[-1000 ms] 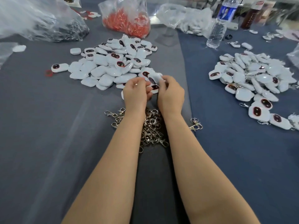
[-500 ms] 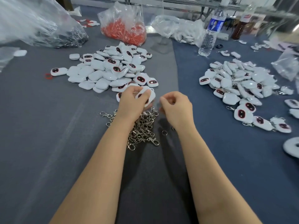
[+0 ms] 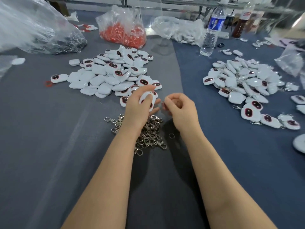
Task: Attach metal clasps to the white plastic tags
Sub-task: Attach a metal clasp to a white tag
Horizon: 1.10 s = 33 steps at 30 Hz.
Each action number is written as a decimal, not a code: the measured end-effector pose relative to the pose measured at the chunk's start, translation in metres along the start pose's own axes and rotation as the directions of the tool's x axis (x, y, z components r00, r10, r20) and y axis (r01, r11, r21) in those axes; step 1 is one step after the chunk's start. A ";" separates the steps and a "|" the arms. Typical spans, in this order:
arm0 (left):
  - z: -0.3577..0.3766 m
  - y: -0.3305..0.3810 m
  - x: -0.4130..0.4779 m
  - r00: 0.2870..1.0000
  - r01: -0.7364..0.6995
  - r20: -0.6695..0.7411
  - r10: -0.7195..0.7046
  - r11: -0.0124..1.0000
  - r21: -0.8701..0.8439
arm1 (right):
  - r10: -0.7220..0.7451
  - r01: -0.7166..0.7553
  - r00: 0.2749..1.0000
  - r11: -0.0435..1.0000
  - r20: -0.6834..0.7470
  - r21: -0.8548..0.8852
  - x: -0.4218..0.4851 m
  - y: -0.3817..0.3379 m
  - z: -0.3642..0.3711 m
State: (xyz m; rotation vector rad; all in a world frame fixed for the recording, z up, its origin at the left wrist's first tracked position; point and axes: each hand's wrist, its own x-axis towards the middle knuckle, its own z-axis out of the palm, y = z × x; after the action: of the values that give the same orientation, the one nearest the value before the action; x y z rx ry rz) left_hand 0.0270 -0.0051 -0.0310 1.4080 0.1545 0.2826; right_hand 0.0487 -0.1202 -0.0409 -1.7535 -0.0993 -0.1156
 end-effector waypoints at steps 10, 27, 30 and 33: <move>0.001 -0.005 0.000 0.995 -0.096 0.021 0.096 0.903 0.418 | -0.010 -0.015 0.988 0.988 0.157 0.152 0.004 -0.004 -0.008; 0.000 0.000 -0.004 0.995 -0.076 -0.038 0.093 0.942 0.326 | -0.174 0.211 0.971 0.943 0.163 -0.255 0.000 -0.009 -0.004; 0.002 -0.001 -0.005 0.984 -0.151 -0.010 0.180 0.853 0.499 | -0.180 0.208 0.975 0.946 0.134 -0.247 0.000 -0.007 -0.003; 0.003 -0.003 -0.005 0.977 -0.185 0.022 0.213 0.791 0.584 | -0.164 0.190 0.978 0.953 0.128 -0.237 0.000 -0.005 -0.004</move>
State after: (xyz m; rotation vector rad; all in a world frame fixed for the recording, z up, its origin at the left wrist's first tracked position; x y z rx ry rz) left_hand 0.0234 -0.0102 -0.0341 2.0426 0.1342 0.4700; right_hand 0.0476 -0.1231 -0.0358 -1.9995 -0.3336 -0.1710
